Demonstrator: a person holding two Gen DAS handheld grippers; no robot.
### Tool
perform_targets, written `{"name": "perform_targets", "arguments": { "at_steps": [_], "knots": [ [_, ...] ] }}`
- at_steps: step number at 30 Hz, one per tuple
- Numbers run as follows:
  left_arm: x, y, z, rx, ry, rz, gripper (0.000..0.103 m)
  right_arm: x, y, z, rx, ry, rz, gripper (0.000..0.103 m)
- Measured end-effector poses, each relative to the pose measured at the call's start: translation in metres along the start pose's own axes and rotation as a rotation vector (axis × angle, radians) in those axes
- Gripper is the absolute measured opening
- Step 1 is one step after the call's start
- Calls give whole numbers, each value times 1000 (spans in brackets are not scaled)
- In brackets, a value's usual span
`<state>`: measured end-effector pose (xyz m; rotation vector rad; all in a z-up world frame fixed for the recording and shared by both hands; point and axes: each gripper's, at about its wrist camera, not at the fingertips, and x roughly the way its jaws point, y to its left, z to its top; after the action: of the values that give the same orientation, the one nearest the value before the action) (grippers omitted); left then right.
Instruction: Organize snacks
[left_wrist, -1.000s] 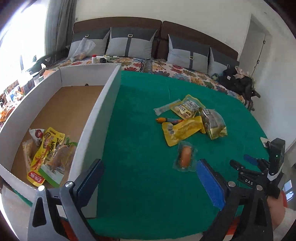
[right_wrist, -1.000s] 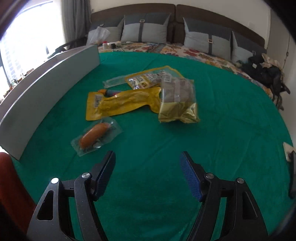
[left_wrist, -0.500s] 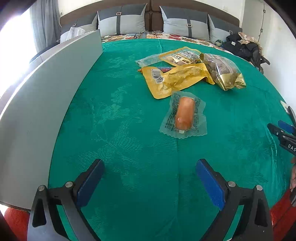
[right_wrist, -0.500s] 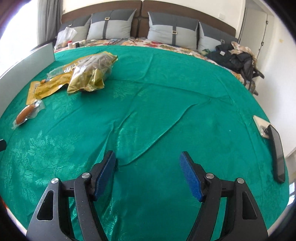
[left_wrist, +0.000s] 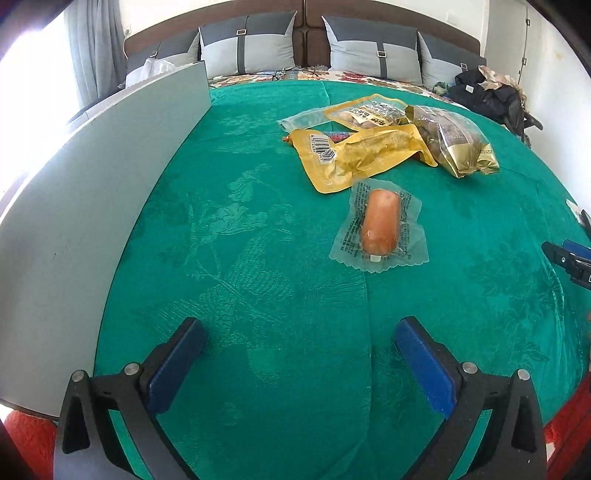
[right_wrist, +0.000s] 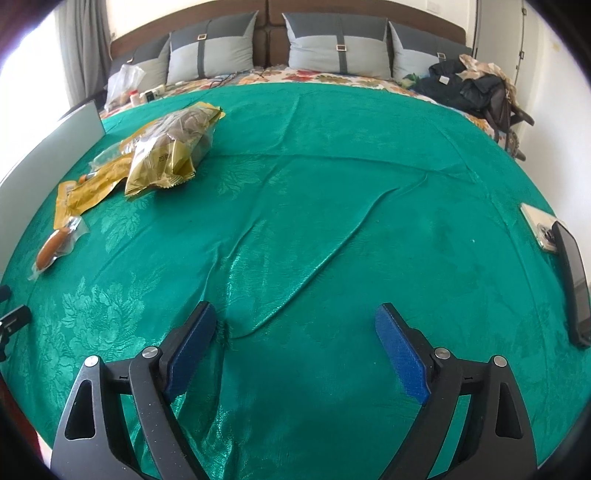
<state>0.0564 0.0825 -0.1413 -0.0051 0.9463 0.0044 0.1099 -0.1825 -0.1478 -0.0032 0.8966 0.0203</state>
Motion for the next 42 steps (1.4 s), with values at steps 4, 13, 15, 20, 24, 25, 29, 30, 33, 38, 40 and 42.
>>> {"name": "perform_targets", "arguments": {
  "at_steps": [4, 13, 15, 20, 24, 25, 29, 30, 33, 38, 40, 42],
  "knots": [
    [-1, 0, -1, 3, -7, -1, 103, 0, 0, 0, 0, 0, 0, 91],
    [-2, 0, -2, 10, -8, -6, 103, 0, 0, 0, 0, -1, 0, 91],
    [-2, 0, -2, 10, -8, -6, 103, 0, 0, 0, 0, 0, 0, 91],
    [-2, 0, -2, 9, -8, -6, 103, 0, 0, 0, 0, -1, 0, 91],
    [-2, 0, -2, 9, -8, -6, 103, 0, 0, 0, 0, -1, 0, 91],
    [-3, 1, -2, 8, -7, -5, 103, 0, 0, 0, 0, -1, 0, 91],
    [-3, 1, -2, 6, -4, -5, 103, 0, 0, 0, 0, -1, 0, 91],
    [-4, 1, -2, 6, -3, -5, 103, 0, 0, 0, 0, -1, 0, 91],
    [-4, 1, -1, 11, 12, -12, 103, 0, 0, 0, 0, -1, 0, 91],
    [-6, -12, 11, 86, 39, -62, 102, 0, 0, 0, 0, -1, -1, 91],
    [-6, -22, 26, 132, 31, -83, 102, 1, -1, 0, 1, -1, -1, 91],
    [2, -28, 44, 140, 59, -124, 102, 0, -1, 0, 0, -1, 0, 91]
  ]
}}
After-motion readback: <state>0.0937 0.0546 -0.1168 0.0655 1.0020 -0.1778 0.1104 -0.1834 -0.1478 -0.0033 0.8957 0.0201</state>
